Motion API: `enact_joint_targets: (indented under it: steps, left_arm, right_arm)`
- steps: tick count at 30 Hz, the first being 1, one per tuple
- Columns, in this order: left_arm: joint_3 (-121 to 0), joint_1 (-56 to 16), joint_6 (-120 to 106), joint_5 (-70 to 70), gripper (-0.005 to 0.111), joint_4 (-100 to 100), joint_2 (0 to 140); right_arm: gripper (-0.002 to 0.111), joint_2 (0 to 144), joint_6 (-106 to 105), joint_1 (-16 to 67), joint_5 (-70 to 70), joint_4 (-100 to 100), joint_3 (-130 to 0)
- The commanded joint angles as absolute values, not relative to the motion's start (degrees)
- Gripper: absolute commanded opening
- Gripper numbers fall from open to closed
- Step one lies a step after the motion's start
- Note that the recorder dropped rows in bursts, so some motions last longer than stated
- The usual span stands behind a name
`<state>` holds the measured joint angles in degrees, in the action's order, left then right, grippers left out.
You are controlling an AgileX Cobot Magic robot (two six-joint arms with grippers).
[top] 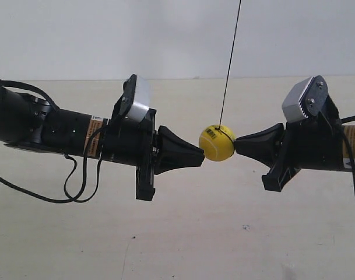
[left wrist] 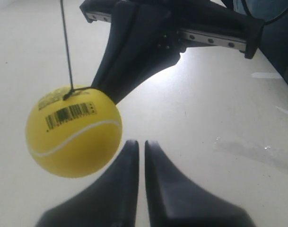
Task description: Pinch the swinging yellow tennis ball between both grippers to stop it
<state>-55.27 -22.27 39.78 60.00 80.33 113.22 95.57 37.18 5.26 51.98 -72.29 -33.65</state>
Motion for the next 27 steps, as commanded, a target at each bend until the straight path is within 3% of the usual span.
enact_joint_targets:
  steps: [1, 8, 27]
  left_arm:
    - [-55.7, -22.6, 39.8, 59.0, 0.005, 79.9, 113.3]
    - [-55.7, -22.6, 39.8, 53.0, 0.005, 78.4, 113.3]
    - [-55.7, -22.6, 38.8, 52.6, 0.005, 74.8, 113.3]
  right_arm:
    - [0.0, 95.5, 37.1, 5.2, 52.7, -72.7, -34.0]
    - [0.0, 95.5, 36.8, 5.2, 52.7, -72.5, -34.0]
    - [0.0, 95.5, 37.4, 5.2, 52.9, -72.4, -34.0]
